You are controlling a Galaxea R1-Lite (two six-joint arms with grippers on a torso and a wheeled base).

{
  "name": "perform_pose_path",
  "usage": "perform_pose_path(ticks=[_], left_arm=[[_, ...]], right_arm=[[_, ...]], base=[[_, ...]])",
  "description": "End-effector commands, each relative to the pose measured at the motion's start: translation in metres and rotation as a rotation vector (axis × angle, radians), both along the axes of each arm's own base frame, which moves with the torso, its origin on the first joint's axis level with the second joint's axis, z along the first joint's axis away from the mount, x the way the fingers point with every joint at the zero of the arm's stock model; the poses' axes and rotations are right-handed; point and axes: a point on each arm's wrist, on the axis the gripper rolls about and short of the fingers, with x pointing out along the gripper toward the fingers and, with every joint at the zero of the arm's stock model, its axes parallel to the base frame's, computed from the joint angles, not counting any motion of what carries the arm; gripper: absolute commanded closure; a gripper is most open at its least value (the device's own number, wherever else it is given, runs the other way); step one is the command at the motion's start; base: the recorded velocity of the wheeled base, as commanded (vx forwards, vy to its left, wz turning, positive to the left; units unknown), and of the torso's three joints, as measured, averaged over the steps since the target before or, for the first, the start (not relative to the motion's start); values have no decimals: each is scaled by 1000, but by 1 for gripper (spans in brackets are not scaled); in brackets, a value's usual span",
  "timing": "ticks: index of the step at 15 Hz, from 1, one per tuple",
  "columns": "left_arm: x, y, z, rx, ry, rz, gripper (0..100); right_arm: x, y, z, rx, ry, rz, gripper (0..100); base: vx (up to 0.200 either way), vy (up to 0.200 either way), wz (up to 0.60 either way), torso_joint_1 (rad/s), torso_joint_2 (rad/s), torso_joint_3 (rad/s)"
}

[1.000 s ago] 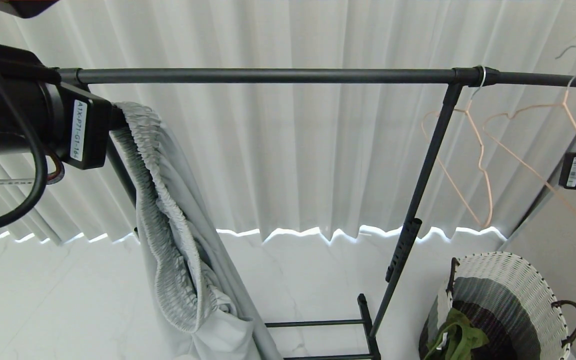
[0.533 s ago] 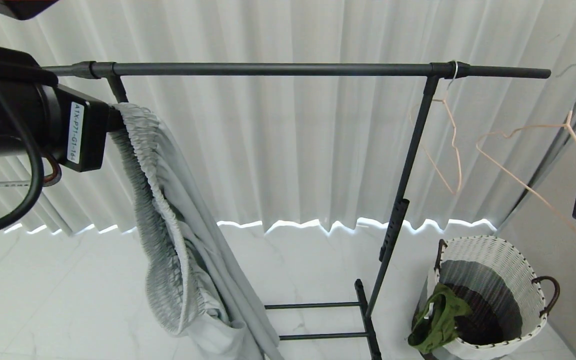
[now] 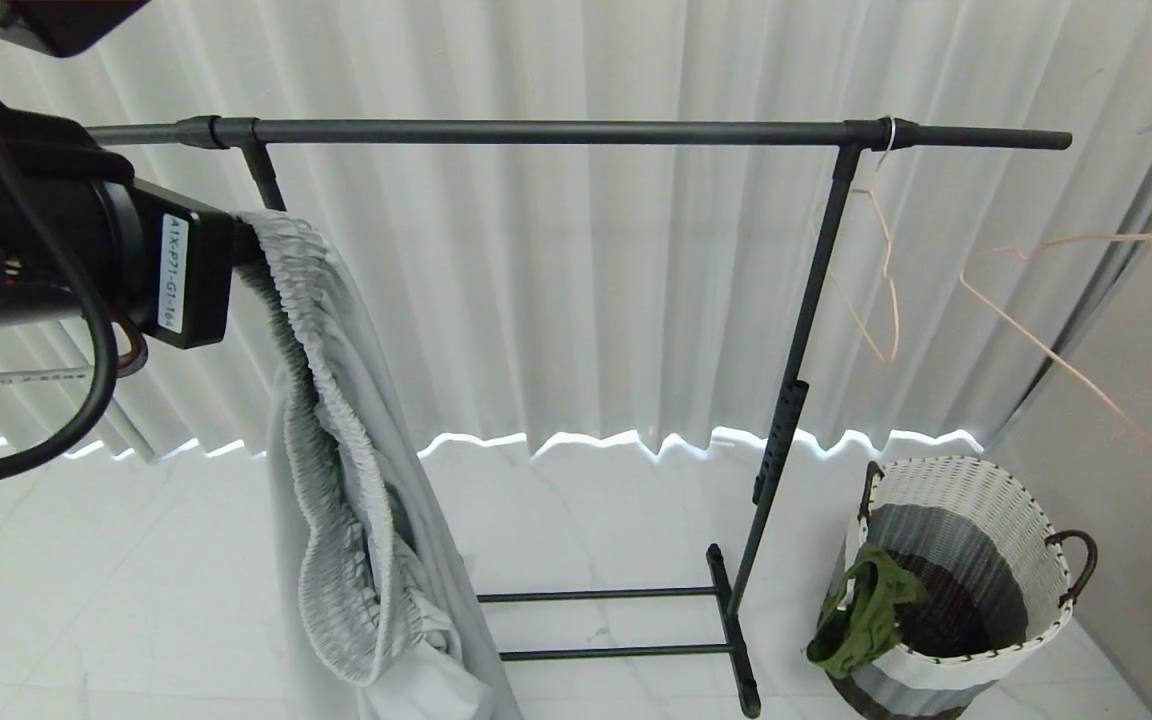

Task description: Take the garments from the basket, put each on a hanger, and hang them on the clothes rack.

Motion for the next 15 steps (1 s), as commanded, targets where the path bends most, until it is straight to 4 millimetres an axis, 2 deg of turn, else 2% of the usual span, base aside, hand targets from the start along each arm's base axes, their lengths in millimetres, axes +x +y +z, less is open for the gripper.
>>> perform_pose_path(ticks=[1, 4, 7, 11, 13, 15], left_arm=[[0, 0, -4, 8, 11, 1, 100], [2, 0, -5, 17, 14, 4, 100], [3, 2, -5, 23, 13, 11, 100], [3, 3, -5, 23, 13, 17, 100], [4, 5, -5, 24, 13, 31, 100], [4, 7, -5, 33, 11, 35, 100]], right_arm=[[-10, 6, 9, 23, -59, 56, 100], [-24, 21, 24, 73, -173, 251, 100], [-32, 42, 23, 80, -163, 406, 100], [-32, 68, -3, 64, -48, 554, 100], [-33, 74, -17, 50, 4, 584, 100], [-34, 74, -20, 47, 14, 587, 100]], base=[[0, 0, 0, 0, 0, 0], [0, 0, 0, 0, 0, 0], [0, 0, 0, 0, 0, 0], [0, 0, 0, 0, 0, 0], [0, 0, 0, 0, 0, 0], [0, 200, 0, 2, 2, 2]])
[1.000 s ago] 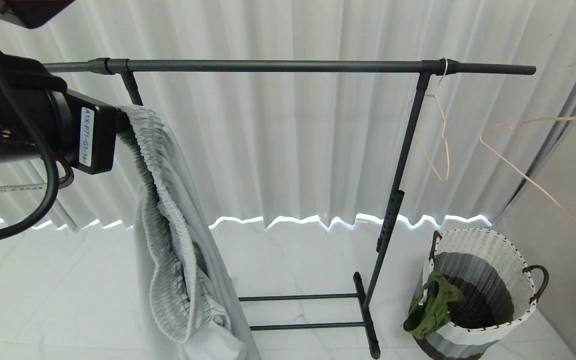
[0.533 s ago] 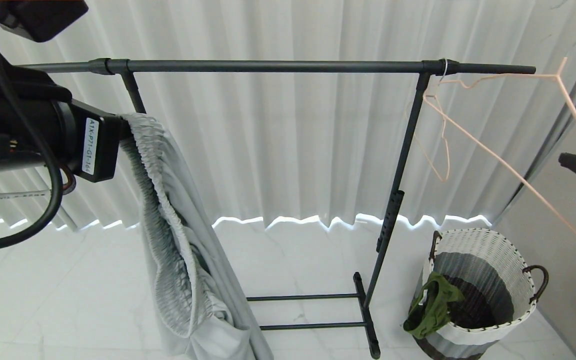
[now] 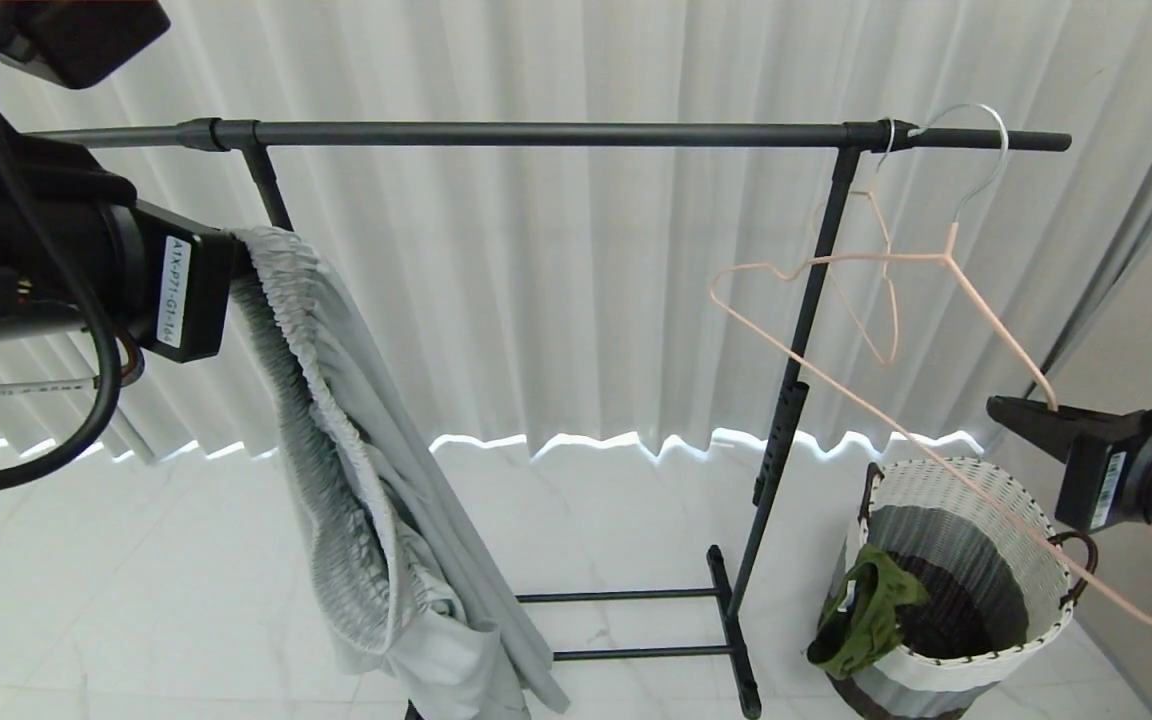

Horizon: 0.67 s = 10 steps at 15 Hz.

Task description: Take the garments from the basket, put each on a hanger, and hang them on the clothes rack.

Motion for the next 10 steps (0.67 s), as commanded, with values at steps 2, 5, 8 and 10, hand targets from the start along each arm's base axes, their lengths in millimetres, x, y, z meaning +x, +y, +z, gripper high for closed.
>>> perform_pose_path(ticks=[2, 5, 8, 10], left_arm=[[1, 1, 0, 5, 0, 8, 100], [2, 1, -4, 12, 12, 8, 100], [2, 1, -9, 25, 27, 6, 100], [2, 1, -13, 51, 36, 0, 100]], right_arm=[[1, 2, -6, -12, 21, 5, 100], [1, 2, -8, -15, 26, 6, 100], [3, 4, -10, -18, 39, 32, 100], [5, 7, -11, -11, 55, 101, 100]], base=[[0, 200, 0, 5, 5, 2], [0, 200, 0, 6, 5, -2], [0, 133, 0, 2, 3, 0], [0, 0, 0, 0, 0, 0]])
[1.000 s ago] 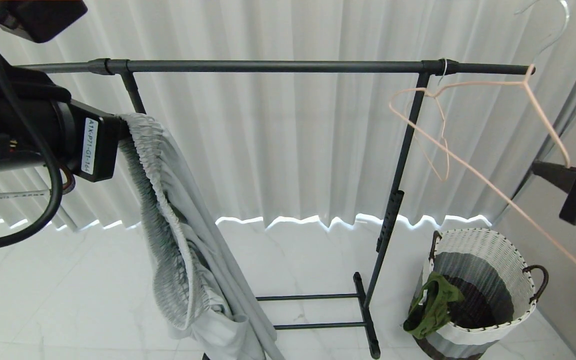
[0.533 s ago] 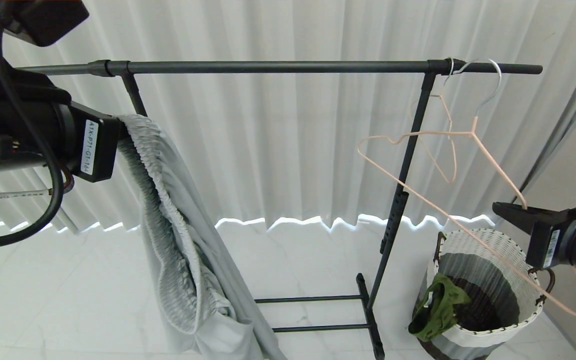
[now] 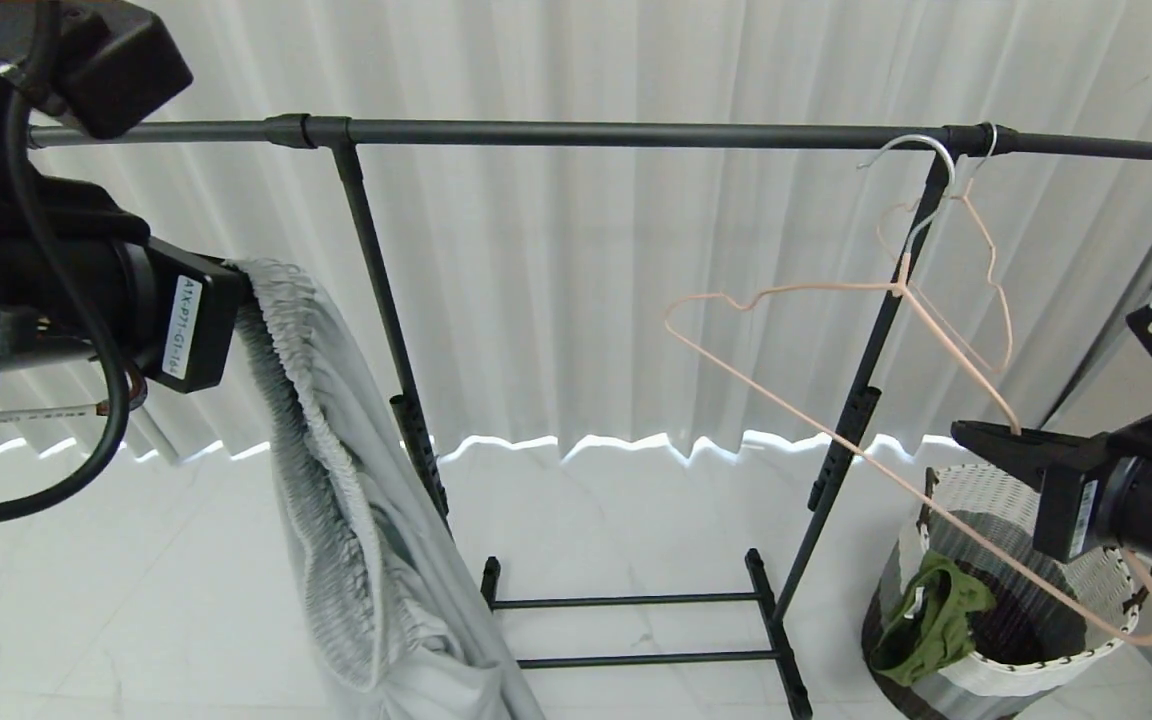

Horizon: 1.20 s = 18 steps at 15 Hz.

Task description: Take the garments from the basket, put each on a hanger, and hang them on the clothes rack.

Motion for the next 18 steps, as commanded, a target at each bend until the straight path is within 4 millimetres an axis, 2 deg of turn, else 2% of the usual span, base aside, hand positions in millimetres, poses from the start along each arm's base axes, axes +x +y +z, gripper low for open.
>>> perform_pose_path(ticks=[1, 6, 9, 12, 15, 18], left_arm=[[1, 0, -2, 4, 6, -1, 100], [6, -3, -11, 94, 27, 11, 100], [27, -12, -23, 161, 57, 131, 100], [48, -24, -30, 130, 84, 163, 100], [67, -34, -39, 91, 100, 259, 100], [71, -36, -42, 94, 105, 275, 100]], right_arm=[[3, 2, -2, -4, 13, 14, 100], [-2, 16, -5, 28, 56, 251, 100], [-18, 45, -11, 73, 142, 397, 100], [-32, 63, -16, 80, 187, 498, 100], [-37, 68, -12, 104, 163, 537, 100], [-37, 68, -10, 112, 155, 538, 100]], base=[[0, 0, 0, 0, 0, 0], [0, 0, 0, 0, 0, 0], [0, 0, 0, 0, 0, 0], [0, 0, 0, 0, 0, 0], [0, 0, 0, 0, 0, 0], [0, 0, 0, 0, 0, 0]])
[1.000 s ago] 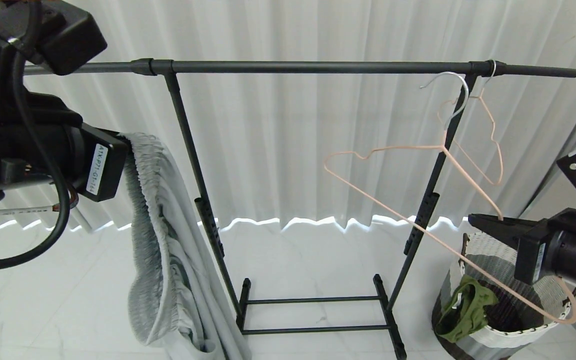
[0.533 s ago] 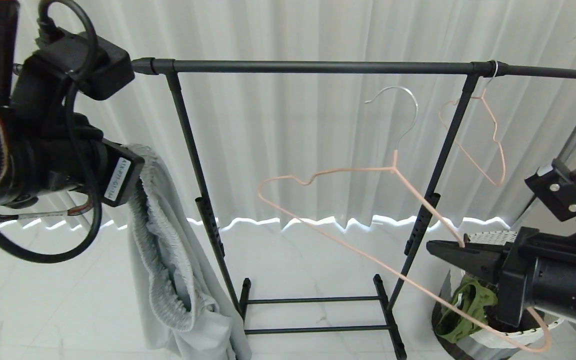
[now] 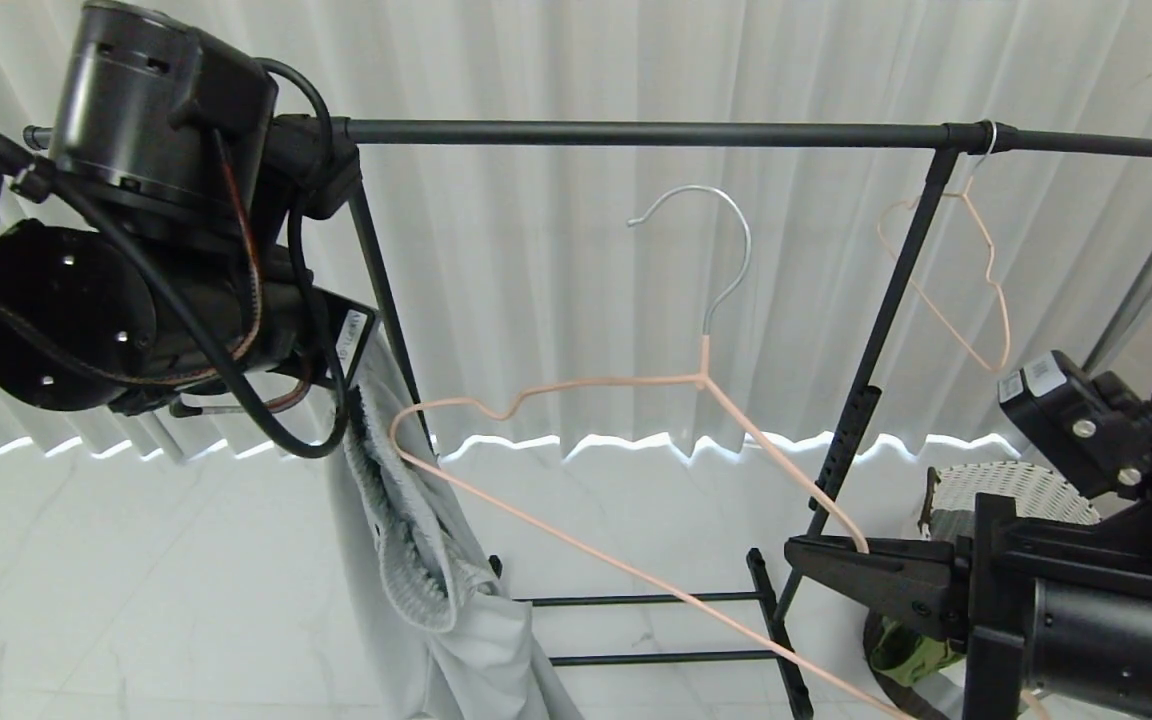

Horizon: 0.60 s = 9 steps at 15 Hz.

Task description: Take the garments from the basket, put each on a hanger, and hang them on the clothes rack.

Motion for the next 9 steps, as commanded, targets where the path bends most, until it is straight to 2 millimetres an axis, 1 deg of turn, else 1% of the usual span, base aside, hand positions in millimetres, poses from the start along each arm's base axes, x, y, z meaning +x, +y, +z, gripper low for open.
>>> perform_pose_path(ticks=[1, 6, 9], left_arm=[[7, -4, -6, 12, 21, 1, 100], [9, -4, -8, 20, 21, 19, 100], [6, -3, -4, 19, 10, 20, 100]], right_arm=[[0, 1, 0, -1, 1, 2, 100], [-4, 4, 1, 1, -2, 28, 100], [3, 13, -5, 0, -2, 22, 100]], base=[[0, 0, 0, 0, 0, 0], [0, 0, 0, 0, 0, 0], [0, 0, 0, 0, 0, 0]])
